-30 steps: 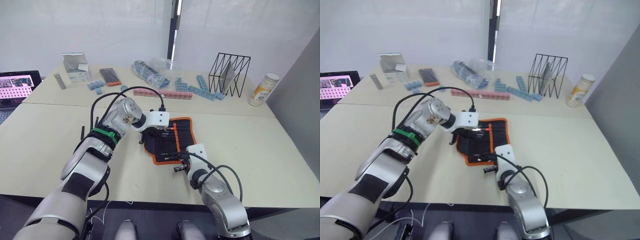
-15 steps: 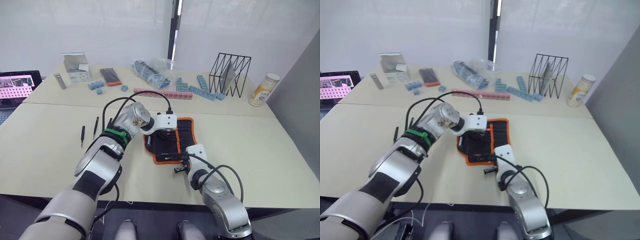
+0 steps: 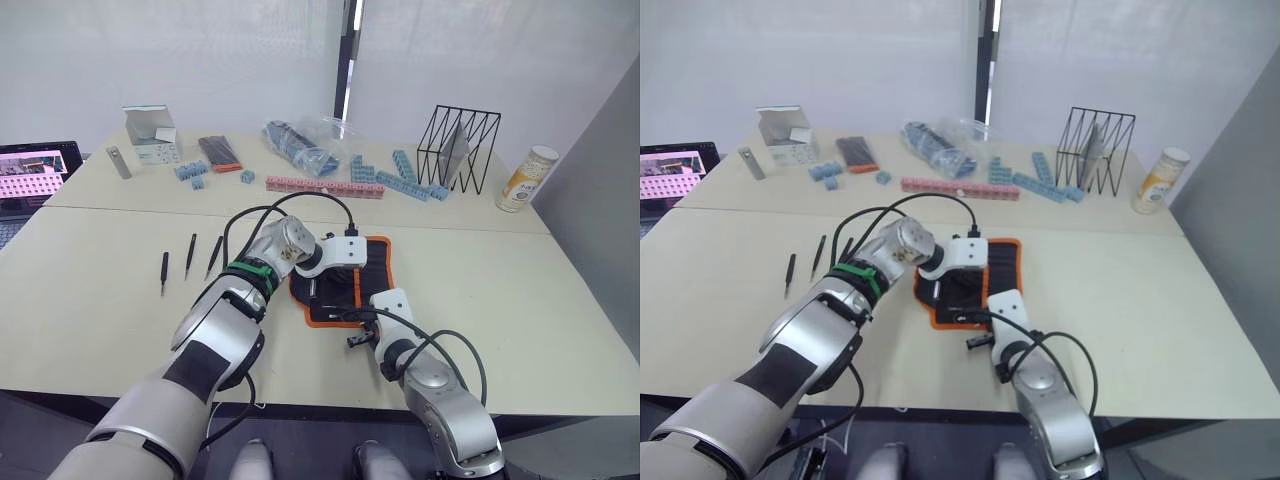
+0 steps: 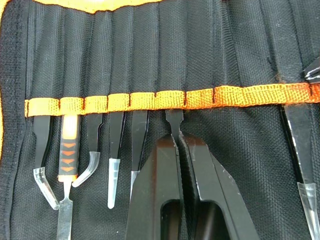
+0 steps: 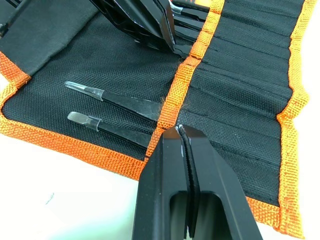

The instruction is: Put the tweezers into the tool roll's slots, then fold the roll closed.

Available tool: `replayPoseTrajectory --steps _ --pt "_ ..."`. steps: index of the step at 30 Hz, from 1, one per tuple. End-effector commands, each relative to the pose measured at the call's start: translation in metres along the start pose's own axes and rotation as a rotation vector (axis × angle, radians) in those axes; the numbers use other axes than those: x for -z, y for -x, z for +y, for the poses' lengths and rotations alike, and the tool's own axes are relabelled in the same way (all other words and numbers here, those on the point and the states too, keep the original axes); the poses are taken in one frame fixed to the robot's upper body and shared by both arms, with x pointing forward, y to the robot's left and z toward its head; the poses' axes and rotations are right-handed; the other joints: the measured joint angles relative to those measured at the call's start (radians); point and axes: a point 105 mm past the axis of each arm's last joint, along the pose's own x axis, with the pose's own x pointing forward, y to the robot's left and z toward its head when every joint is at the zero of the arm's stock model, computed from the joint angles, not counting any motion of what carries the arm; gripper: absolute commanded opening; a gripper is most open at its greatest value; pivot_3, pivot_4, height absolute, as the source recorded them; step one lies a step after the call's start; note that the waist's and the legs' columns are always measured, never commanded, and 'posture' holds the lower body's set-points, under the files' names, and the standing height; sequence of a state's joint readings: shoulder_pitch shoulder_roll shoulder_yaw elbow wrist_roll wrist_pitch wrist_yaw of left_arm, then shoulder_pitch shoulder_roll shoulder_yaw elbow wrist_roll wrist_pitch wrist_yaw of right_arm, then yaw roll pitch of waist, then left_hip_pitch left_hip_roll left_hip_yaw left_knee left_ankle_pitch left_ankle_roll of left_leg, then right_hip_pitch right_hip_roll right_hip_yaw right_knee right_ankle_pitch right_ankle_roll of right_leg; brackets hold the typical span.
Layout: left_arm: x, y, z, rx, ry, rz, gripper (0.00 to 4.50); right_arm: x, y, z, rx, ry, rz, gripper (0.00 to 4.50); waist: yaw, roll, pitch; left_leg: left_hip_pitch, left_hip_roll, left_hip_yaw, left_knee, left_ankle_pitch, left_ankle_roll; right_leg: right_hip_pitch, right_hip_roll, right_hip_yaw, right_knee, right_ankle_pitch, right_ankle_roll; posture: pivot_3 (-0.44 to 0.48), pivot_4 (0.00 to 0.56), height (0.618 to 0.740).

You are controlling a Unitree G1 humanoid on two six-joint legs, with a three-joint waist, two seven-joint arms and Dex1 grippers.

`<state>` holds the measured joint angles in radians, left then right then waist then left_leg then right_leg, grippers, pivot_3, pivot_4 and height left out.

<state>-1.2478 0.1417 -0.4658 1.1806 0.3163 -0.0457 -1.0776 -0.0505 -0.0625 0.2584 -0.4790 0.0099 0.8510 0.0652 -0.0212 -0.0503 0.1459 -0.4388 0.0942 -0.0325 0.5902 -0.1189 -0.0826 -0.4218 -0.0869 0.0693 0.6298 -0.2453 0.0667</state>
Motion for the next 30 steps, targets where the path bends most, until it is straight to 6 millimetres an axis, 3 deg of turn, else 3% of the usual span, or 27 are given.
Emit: replayPoseTrajectory --steps 1,8,13,16,24,30 --pt "-0.019 0.016 0.017 -0.054 -0.037 -0.045 0.66 0.056 0.001 0.024 -0.102 -0.024 0.243 0.00 -0.001 0.000 0.000 0.000 0.000 0.000 0.000 0.000 0.000 0.000 0.000 0.000 0.000 0.000 0.000 0.000 0.150 0.740" --pt "-0.011 0.053 0.029 -0.078 -0.006 -0.083 2.88 0.057 -0.001 0.019 -0.091 -0.018 0.243 0.00 -0.019 0.000 0.000 0.000 0.000 -0.001 -0.001 0.000 0.000 -0.001 0.000 0.000 0.001 0.000 0.000 0.000 0.150 0.740" --pt "0.009 0.105 0.027 -0.132 0.151 -0.201 4.43 0.056 -0.003 0.012 -0.080 -0.004 0.239 0.00 -0.030 0.002 0.000 0.001 0.000 -0.001 -0.002 0.000 0.000 0.000 0.000 0.000 0.001 0.000 0.000 0.000 0.150 0.740" --pt "0.024 0.134 0.017 -0.208 0.252 -0.297 4.43 0.055 -0.003 0.008 -0.077 0.002 0.236 0.00 -0.029 0.003 0.000 0.002 0.000 -0.001 -0.003 0.001 0.002 0.000 0.001 0.001 0.003 -0.001 0.000 0.000 0.150 0.740" --pt "0.119 0.205 -0.026 -0.624 0.575 -0.312 4.43 0.054 0.000 -0.008 -0.050 0.028 0.229 0.00 -0.020 0.002 0.000 0.005 0.001 -0.001 -0.002 0.000 0.001 0.002 0.001 0.000 0.003 -0.001 0.000 0.000 0.150 0.740" --pt "0.179 0.253 -0.087 -0.909 0.837 -0.230 4.43 0.057 0.008 -0.018 -0.028 0.035 0.226 0.00 -0.015 -0.002 -0.002 0.008 0.002 0.000 -0.003 -0.004 -0.006 0.002 -0.001 0.000 -0.001 -0.002 -0.002 0.000 0.150 0.740"
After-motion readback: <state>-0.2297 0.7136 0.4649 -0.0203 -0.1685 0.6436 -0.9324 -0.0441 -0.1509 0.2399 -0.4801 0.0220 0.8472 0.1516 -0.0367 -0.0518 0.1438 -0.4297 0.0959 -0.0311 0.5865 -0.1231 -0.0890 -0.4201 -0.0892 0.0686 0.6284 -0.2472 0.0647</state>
